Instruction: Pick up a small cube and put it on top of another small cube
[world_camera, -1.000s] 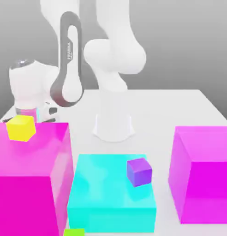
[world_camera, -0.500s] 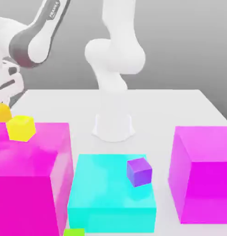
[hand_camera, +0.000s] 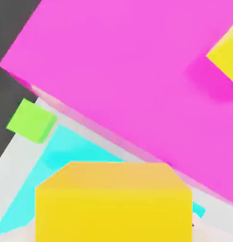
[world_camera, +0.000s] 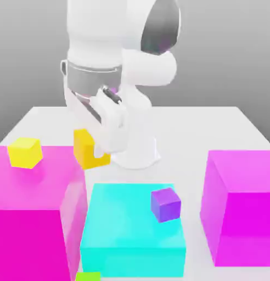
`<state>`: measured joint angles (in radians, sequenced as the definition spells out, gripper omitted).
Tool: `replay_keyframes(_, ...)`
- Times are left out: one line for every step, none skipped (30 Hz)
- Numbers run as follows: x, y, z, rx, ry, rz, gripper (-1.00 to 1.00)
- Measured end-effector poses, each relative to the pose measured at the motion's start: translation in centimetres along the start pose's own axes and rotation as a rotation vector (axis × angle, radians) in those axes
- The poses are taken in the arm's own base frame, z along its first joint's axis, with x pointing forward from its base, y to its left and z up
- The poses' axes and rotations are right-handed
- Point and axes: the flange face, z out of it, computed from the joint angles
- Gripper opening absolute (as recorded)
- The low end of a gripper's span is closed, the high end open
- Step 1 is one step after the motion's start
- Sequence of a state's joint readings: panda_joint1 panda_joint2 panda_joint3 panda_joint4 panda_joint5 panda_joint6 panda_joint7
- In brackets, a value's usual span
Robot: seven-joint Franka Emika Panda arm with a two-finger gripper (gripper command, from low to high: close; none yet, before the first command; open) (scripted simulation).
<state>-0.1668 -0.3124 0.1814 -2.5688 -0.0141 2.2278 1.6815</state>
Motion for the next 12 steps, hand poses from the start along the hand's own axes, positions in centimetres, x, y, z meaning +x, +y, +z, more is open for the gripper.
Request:
replay_keyframes(-2.2, 0.7, 0.4, 0.004, -0.016, -0.049, -1.0)
replay_keyframes(-4.4, 1.4, 0.8, 0.007, -0.03, -0.1, -1.0)
replay_keyframes(-5.7, 2.2, 1.3, 0.015, -0.048, -0.107, -1.0)
replay_keyframes(-6.0, 2.7, 2.0, 0.023, -0.059, -0.09, -1.0)
replay_keyframes(-6.2, 2.8, 3.0, 0.026, -0.064, -0.081, -1.0)
replay_keyframes(-6.3, 2.8, 4.1, 0.028, -0.066, -0.076, -1.0)
replay_keyframes(-6.4, 2.8, 5.3, 0.029, -0.067, -0.073, -1.0)
replay_keyframes(-6.5, 2.8, 6.6, 0.03, -0.067, -0.073, -1.0)
replay_keyframes(-6.6, 2.9, 7.7, 0.03, -0.068, -0.073, 1.0)
replay_keyframes(-6.6, 2.9, 7.7, 0.03, -0.069, -0.073, 1.0)
replay_keyframes(-6.6, 2.9, 7.7, 0.03, -0.069, -0.073, 1.0)
replay_keyframes(-6.6, 2.9, 7.7, 0.03, -0.069, -0.073, 1.0)
